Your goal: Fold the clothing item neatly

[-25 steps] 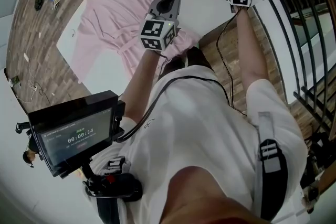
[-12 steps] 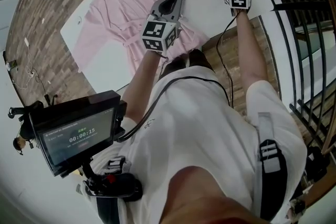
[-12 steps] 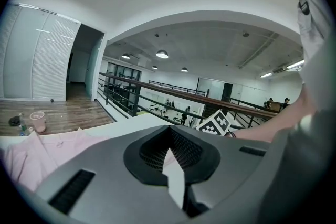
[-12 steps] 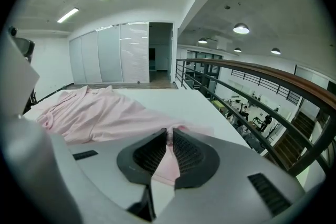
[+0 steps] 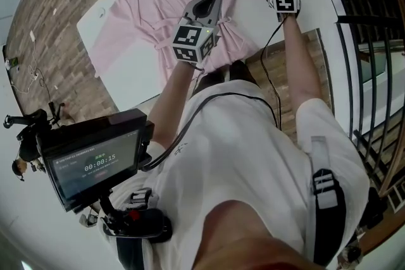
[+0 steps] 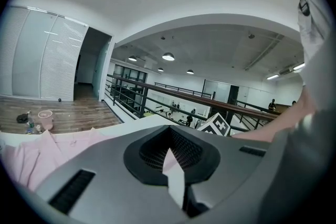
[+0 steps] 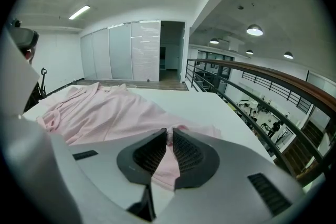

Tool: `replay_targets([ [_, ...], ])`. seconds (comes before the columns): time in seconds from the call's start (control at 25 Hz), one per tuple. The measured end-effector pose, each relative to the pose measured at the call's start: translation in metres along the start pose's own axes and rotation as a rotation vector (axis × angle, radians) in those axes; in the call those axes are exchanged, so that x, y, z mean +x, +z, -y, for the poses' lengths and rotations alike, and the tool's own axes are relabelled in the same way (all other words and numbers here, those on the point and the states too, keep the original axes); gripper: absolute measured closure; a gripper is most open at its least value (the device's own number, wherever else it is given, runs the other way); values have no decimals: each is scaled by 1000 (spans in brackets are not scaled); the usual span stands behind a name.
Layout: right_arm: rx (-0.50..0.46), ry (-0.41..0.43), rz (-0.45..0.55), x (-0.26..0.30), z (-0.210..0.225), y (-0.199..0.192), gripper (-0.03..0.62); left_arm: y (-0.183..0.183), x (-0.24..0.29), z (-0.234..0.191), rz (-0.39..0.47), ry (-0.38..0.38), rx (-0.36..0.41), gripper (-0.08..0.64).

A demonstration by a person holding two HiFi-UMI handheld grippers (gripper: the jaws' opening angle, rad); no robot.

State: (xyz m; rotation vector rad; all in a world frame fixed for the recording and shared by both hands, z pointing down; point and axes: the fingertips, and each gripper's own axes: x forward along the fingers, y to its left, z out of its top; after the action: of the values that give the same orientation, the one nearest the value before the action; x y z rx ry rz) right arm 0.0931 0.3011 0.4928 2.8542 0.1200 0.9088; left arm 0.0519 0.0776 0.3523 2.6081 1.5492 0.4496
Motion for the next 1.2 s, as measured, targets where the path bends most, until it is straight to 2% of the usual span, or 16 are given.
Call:
replay_targets([
  [1.2,-54,75,-8,27,-54,3,549,-16,-27,-27,0,59,-11,558],
])
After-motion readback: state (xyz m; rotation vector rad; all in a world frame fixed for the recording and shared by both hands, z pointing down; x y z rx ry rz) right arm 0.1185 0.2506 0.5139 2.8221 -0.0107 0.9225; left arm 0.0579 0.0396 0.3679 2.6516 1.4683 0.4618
